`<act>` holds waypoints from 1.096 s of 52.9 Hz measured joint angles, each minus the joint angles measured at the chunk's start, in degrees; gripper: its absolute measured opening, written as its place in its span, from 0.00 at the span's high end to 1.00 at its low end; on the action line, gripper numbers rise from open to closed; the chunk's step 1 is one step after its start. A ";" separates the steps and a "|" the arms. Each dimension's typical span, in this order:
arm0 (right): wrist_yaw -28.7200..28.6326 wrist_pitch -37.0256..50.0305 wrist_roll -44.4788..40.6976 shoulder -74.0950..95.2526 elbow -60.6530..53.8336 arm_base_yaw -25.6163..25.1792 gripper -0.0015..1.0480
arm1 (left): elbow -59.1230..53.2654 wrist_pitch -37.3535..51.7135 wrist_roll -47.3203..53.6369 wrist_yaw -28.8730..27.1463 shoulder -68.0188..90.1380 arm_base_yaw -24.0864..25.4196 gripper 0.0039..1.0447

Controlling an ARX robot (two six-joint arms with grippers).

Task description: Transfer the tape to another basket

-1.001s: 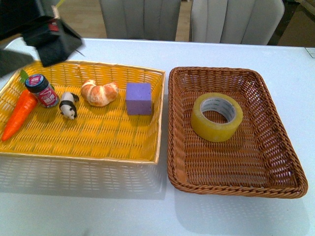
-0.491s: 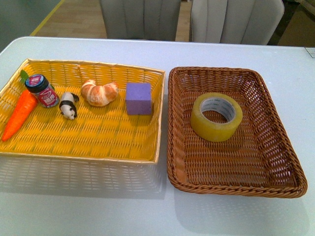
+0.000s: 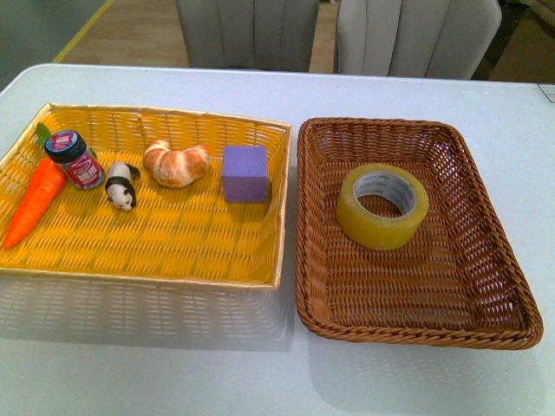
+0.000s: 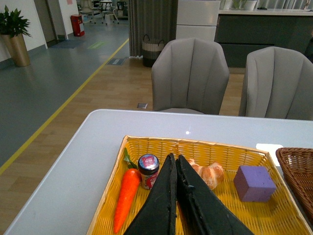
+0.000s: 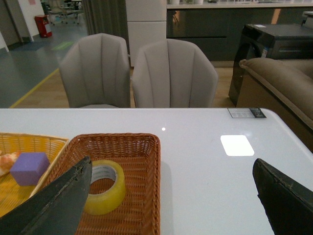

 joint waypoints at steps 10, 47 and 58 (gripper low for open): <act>0.00 0.00 0.00 0.00 0.00 0.00 0.09 | -0.02 -7.45 0.02 0.00 -8.02 0.00 0.99; 0.00 0.00 0.00 0.00 0.00 0.00 0.09 | -0.04 -22.08 0.02 0.00 -22.97 0.02 0.99; 0.02 -0.02 0.00 0.00 0.00 0.00 0.09 | -0.02 -32.50 0.04 -0.02 -31.45 0.02 0.99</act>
